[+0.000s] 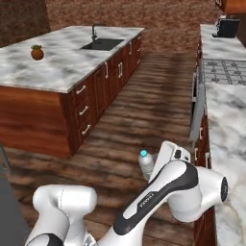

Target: Take the bottled waters from the counter and place them in the freezer to freeze. Close the freezer door after placing the bottles.

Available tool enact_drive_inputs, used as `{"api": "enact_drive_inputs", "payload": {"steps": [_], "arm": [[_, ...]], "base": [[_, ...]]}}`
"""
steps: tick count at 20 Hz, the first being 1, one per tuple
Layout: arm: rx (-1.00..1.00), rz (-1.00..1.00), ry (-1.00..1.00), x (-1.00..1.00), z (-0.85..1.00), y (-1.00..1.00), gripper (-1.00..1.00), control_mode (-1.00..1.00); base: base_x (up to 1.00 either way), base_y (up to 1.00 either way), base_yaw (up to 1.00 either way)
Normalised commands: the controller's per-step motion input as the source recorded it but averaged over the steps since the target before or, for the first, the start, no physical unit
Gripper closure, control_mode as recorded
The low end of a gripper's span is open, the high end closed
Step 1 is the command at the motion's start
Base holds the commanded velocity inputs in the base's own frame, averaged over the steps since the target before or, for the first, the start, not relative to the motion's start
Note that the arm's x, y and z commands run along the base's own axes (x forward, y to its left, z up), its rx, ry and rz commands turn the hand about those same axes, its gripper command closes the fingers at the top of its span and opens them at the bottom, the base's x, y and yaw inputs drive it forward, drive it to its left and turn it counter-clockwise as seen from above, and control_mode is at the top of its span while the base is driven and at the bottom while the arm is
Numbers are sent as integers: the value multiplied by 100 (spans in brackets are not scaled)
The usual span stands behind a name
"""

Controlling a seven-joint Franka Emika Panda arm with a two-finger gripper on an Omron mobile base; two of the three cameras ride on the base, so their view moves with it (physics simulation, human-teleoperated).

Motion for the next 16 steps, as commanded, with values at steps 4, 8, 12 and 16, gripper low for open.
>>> {"api": "enact_drive_inputs", "payload": {"steps": [4, 8, 12, 16], "arm": [[0, 0, 0, 0, 0, 0, 100, 100], [0, 0, 0, 0, 0, 0, 100, 100], [0, 0, 0, 0, 0, 0, 100, 100], [0, 0, 0, 0, 0, 0, 100, 100]], "base": [[0, 32, 94], [12, 12, 89], [70, -50, 46], [99, -100, 9]]}}
